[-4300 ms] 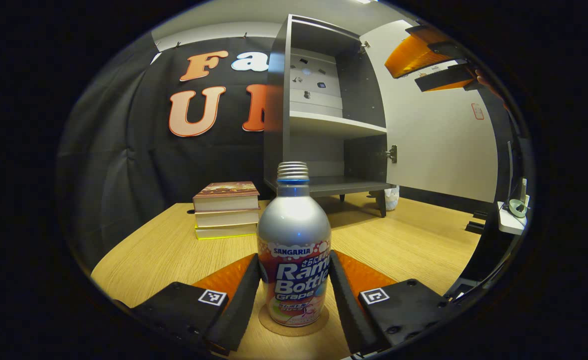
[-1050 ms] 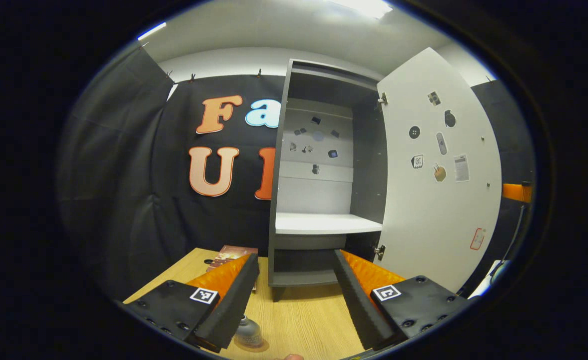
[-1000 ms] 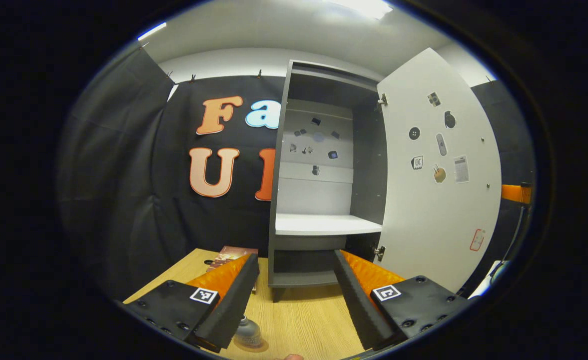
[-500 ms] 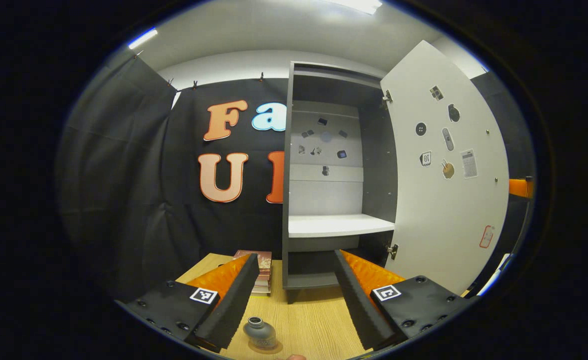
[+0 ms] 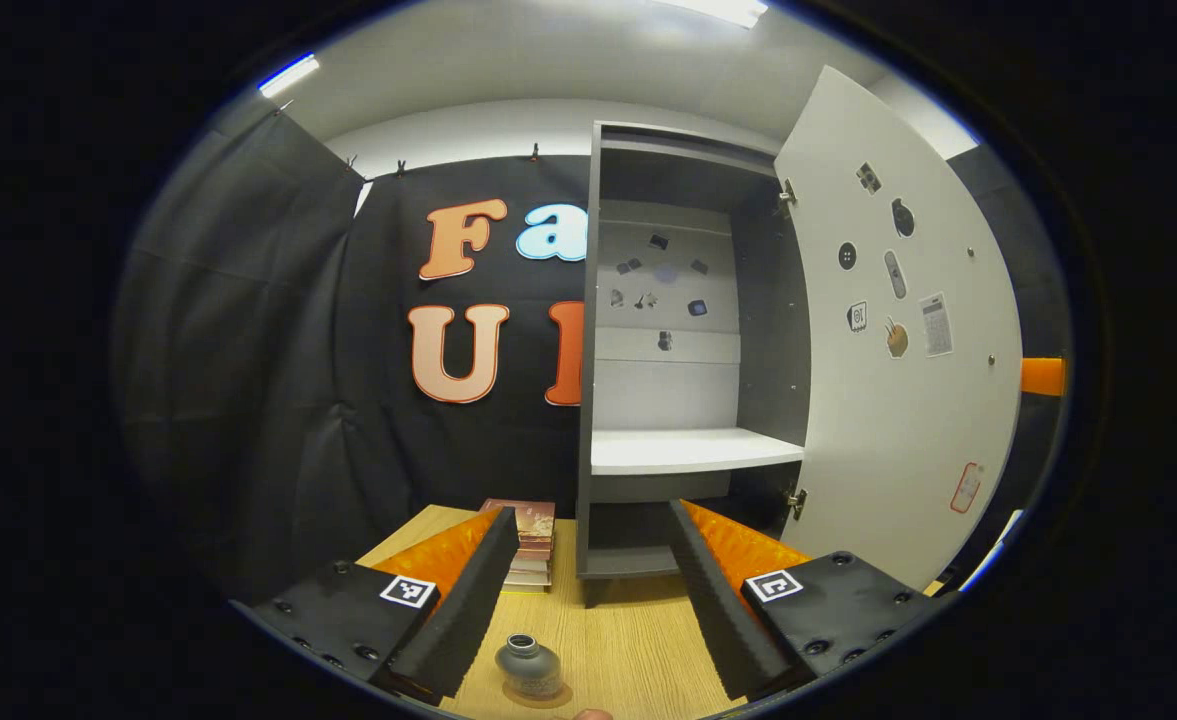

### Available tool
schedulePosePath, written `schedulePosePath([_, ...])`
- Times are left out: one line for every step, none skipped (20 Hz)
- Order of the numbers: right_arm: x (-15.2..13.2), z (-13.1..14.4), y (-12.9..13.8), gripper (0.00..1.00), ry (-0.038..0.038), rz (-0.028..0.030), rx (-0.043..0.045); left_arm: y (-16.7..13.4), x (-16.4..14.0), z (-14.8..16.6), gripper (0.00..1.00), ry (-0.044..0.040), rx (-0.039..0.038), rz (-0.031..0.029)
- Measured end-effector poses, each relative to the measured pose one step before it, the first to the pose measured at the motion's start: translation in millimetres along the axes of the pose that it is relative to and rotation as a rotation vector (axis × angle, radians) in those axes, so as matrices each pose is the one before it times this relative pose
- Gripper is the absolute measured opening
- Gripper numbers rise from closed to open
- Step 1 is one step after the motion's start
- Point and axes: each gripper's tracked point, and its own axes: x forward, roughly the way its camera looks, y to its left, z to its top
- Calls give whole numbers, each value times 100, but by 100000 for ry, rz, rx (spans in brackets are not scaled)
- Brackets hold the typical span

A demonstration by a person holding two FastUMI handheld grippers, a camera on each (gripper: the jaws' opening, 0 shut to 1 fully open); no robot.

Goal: Open the cabinet door with the right hand, grasp the bottle in the cabinet with the left hand and place it on the coaster, then close the cabinet door with the right hand.

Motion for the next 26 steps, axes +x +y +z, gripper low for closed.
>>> schedulePosePath([399,-161,985,85,450,3337,469,190,-15,-27,98,63,290,501])
schedulePosePath([373,-76,806,84,513,3139,646,142,-39,28,96,8,230,402])
schedulePosePath([584,-139,892,93,471,2647,711,170,58,-71,96,259,283,503])
schedulePosePath([3235,38,1820,92,274,2339,328,276,-63,17,96,47,227,643])
schedulePosePath([620,-23,640,91,159,1695,-182,326,60,-18,96,81,116,927])
schedulePosePath([552,50,541,82,202,1319,-812,380,37,56,96,-151,-139,1093])
schedulePosePath([710,-171,486,80,323,902,-855,287,102,-35,96,-35,-290,997])
schedulePosePath([627,-23,726,78,498,2383,-138,384,68,11,98,-37,-397,835])
schedulePosePath([460,-101,987,83,402,2283,714,270,161,-95,97,173,-277,644])
schedulePosePath([863,-268,944,72,335,1995,1044,319,234,-45,96,194,-198,283])
schedulePosePath([775,-31,929,68,171,1423,924,240,117,-31,98,189,-80,-212])
schedulePosePath([1023,-32,804,57,-63,1062,570,251,273,42,96,-182,104,-346])
schedulePosePath([977,-167,736,70,-189,398,-133,382,335,60,98,-336,301,-205])
schedulePosePath([660,80,236,60,187,443,-415,396,325,-30,97,171,377,2])
schedulePosePath([300,-20,371,51,128,305,-471,303,307,-47,96,-50,99,-296])
schedulePosePath([116,-101,546,48,203,106,-519,205,339,93,99,-516,-225,-978])
schedulePosePath([453,-138,599,46,-122,-130,-923,28,528,-99,97,100,98,-1198])
schedulePosePath([508,-21,472,43,16,-1337,-1243,277,332,-131,97,325,223,-883])
schedulePosePath([533,-30,249,37,-86,-1512,-1691,148,249,-41,97,3,-261,-1201])
schedulePosePath([714,-202,166,35,263,-1866,-1182,129,301,-24,97,163,-518,-1240])
schedulePosePath([653,-50,380,34,117,-1779,-418,16,369,-164,97,290,-731,-1448])
schedulePosePath([624,-57,320,34,-58,-1570,-160,60,223,-150,97,290,-723,-1197])
schedulePosePath([693,19,334,34,-620,-1600,242,188,220,-141,97,636,-688,-673])
schedulePosePath([790,-118,463,34,-11,-1643,488,96,131,-169,96,801,-323,-1024])
schedulePosePath([789,-20,346,39,-262,-1425,415,180,315,-33,97,153,-534,-842])
schedulePosePath([595,-180,165,29,286,-1042,247,-42,149,-134,97,635,-725,-1301])
